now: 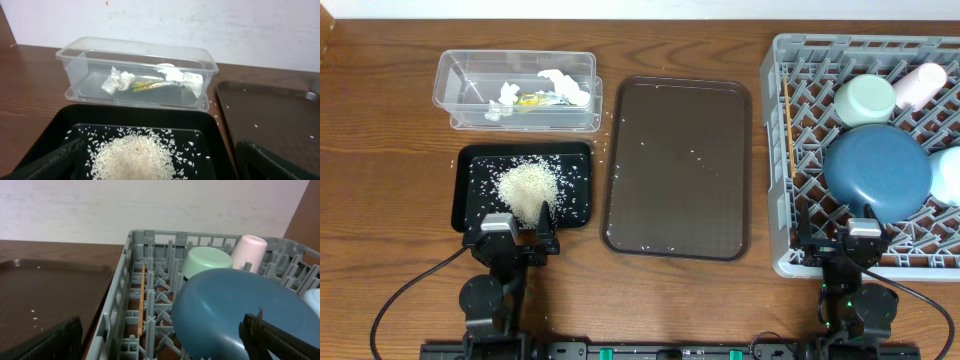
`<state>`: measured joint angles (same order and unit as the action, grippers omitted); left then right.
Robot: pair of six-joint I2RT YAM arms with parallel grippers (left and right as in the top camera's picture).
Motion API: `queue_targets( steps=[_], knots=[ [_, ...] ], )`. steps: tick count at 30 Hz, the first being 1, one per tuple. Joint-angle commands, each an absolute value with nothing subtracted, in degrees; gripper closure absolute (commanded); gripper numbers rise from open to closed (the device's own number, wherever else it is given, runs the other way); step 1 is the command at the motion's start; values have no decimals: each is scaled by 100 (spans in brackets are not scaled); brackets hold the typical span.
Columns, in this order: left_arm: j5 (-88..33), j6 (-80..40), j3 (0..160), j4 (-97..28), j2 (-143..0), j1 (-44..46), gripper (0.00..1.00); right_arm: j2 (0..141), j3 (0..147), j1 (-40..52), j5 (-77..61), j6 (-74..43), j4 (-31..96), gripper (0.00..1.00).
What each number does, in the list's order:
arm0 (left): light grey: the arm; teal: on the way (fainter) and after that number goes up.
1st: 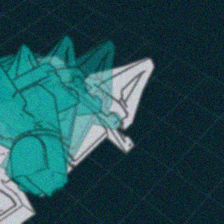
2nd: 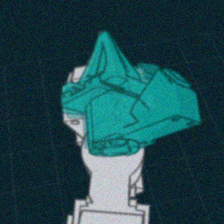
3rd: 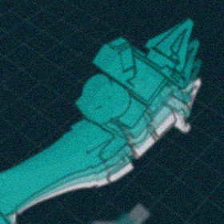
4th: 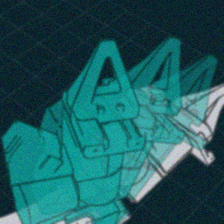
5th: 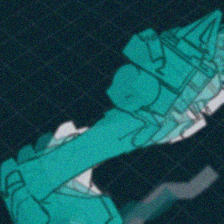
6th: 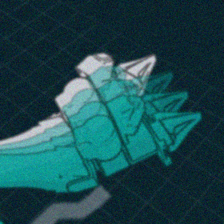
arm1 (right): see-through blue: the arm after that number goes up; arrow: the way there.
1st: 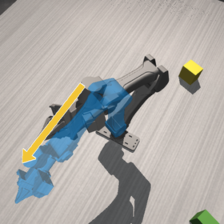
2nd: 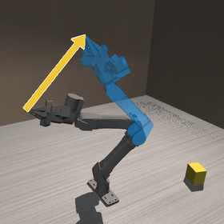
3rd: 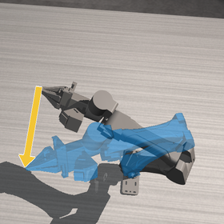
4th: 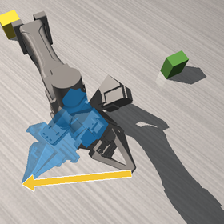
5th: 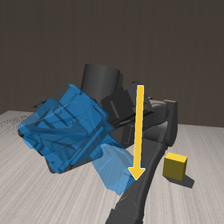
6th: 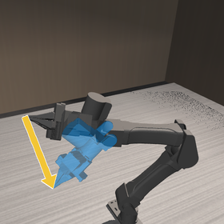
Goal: Sort waste into correct bins and load items into the dishwasher rack
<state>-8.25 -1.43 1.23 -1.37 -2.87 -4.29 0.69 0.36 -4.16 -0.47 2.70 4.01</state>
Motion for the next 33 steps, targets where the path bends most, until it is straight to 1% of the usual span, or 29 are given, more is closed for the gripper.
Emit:
queue_targets(
  steps=[1, 33],
  knots=[
    [-943, -91, 23, -331, -154, -456, 4, 27, 30, -519, -40, 220, 429, 1],
    [-945, -91, 23, -318, -21, -456, 4, 27, 30, -519, -40, 222, 429, 1]
  ],
)
